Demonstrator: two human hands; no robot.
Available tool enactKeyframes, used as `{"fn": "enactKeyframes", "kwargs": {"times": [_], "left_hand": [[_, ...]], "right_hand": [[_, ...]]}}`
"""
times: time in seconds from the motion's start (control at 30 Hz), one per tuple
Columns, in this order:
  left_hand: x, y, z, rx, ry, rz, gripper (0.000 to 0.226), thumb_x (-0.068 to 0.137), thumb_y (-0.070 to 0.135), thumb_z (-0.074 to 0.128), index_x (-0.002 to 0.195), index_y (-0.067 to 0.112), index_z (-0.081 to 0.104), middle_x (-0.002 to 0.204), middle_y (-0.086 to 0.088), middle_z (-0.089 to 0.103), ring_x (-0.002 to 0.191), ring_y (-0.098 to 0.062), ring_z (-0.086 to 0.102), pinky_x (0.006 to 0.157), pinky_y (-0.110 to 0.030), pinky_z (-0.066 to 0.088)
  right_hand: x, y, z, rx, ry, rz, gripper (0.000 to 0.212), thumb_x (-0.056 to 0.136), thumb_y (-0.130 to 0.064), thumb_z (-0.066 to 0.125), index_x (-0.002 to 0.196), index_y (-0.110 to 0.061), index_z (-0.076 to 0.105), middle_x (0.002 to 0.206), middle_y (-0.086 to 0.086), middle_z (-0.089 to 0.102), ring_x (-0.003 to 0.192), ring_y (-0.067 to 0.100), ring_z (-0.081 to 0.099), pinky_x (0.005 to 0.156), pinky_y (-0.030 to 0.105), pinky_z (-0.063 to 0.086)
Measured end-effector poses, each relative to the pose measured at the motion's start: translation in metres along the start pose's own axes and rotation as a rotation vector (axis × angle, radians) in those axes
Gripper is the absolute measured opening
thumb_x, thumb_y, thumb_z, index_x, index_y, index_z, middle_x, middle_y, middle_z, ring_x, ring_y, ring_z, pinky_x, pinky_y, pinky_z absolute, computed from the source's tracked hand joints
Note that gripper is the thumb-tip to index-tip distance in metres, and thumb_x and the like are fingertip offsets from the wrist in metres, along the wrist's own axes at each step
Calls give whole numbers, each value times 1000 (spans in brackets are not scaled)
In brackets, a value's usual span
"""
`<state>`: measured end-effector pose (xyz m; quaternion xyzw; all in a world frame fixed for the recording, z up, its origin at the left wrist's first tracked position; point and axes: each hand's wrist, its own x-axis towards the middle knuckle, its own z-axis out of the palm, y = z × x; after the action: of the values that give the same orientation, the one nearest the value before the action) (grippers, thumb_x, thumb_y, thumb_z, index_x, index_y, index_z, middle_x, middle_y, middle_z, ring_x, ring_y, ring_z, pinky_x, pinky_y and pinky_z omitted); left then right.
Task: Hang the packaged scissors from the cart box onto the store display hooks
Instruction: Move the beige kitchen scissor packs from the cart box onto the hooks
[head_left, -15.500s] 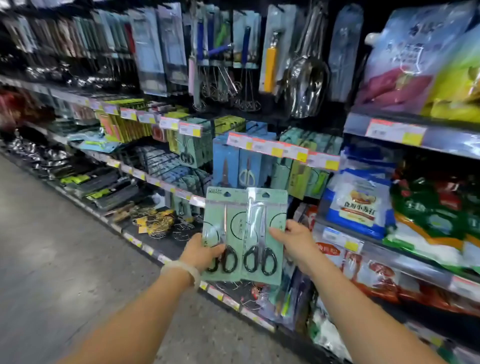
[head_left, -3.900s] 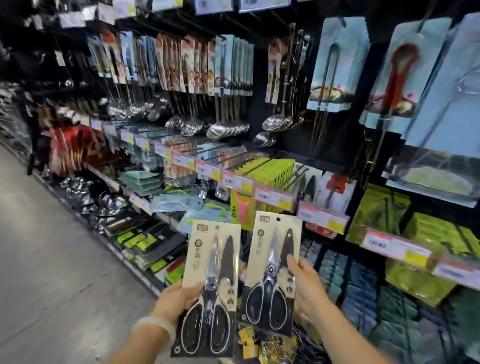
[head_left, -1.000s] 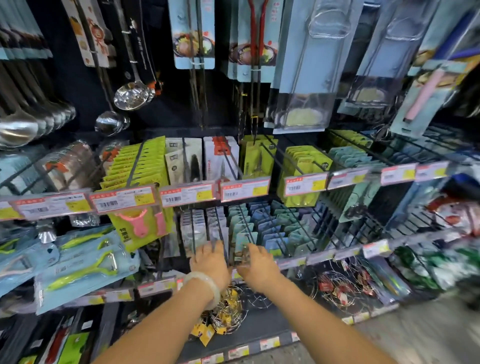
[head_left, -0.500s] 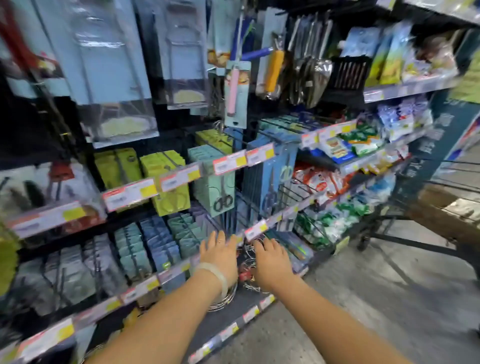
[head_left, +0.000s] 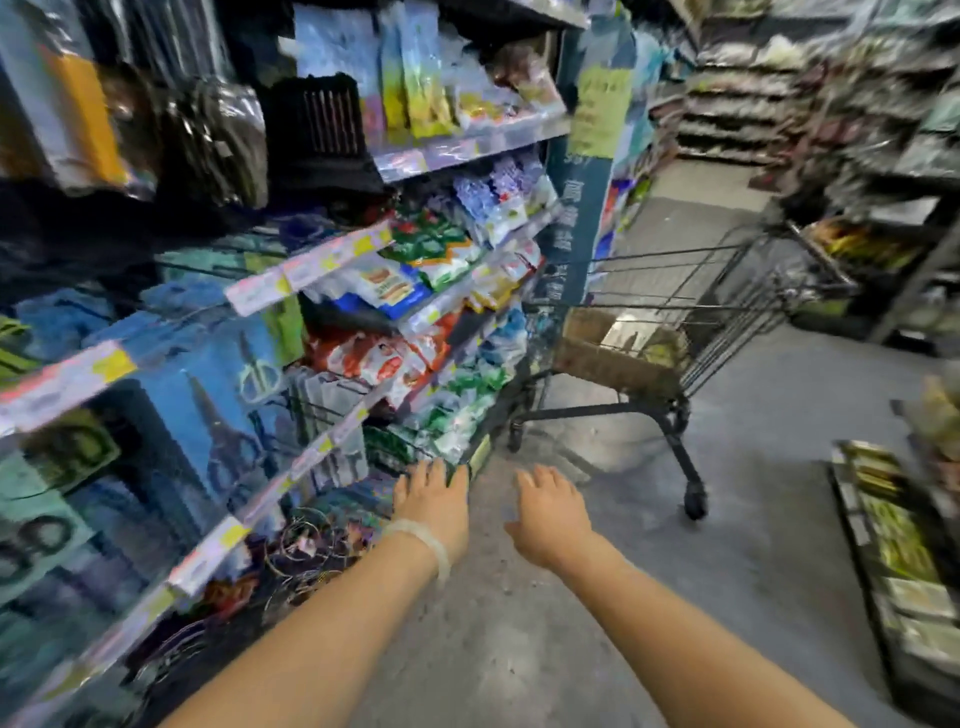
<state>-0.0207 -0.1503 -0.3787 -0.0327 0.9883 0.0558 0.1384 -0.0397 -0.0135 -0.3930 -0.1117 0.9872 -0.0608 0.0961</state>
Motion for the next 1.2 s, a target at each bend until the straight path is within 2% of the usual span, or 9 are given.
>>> {"fn": "enactKeyframes", "kwargs": {"times": [0.1,0.37,0.47,0.57,0.77,0.9,1.0,1.1,1.2], "left_hand": [[46,34,-5,29,0,80,70,96,24,44,152,20,2,160,-10,0,147,-31,-2,120,-47,7],[202,97,-48,40,-17,195,71,94,23,48,152,19,6,159,-11,3,147,-31,1,118,-48,12],[263,117,-75,28,30,220,72,93,28,51,151,18,10,159,-11,9,147,-31,7,118,-46,14],[313,139,-90,41,1,248,73,92,35,53,150,18,11,158,-12,9,146,-32,7,119,-45,13],[406,187,-105,90,-27,327,72,92,27,52,150,18,11,159,-11,5,147,-30,3,120,-46,10],[480,217,-117,72,-19,325,70,93,27,51,150,19,11,159,-11,4,147,-30,3,120,-45,10],[536,239,-128,40,-37,307,69,93,29,50,150,19,13,159,-12,5,147,-30,3,120,-46,9],[601,269,-145,31,-63,293,71,92,31,53,150,20,13,159,-11,6,147,-30,4,120,-46,11],[659,296,-161,-19,-15,285,69,91,32,54,148,20,17,158,-10,12,147,-29,8,119,-45,14]], "right_hand": [[32,39,-2,3,3,66,62,89,-30,55,141,-11,27,146,13,32,138,32,25,112,42,27],[167,119,-46,35,-16,188,61,90,-30,56,141,-12,29,144,13,35,138,32,26,113,41,27],[220,146,-66,40,17,208,59,88,-29,57,139,-12,32,143,13,36,135,32,29,110,41,30],[258,173,-74,40,33,243,55,86,-27,57,135,-13,36,138,11,41,130,31,35,105,39,34],[341,232,-93,79,13,315,49,88,-21,53,133,-11,38,140,14,39,132,32,31,110,41,31],[411,272,-106,89,39,309,52,88,-24,56,134,-11,36,142,14,36,135,33,29,111,42,29],[462,306,-116,92,30,297,47,88,-24,55,130,-11,38,137,13,39,130,32,33,107,41,33],[521,348,-136,89,17,305,51,86,-24,56,132,-12,38,137,13,40,128,32,36,106,41,36],[575,388,-160,97,52,312,50,87,-24,54,133,-11,39,136,14,43,126,32,40,102,41,39]]}}
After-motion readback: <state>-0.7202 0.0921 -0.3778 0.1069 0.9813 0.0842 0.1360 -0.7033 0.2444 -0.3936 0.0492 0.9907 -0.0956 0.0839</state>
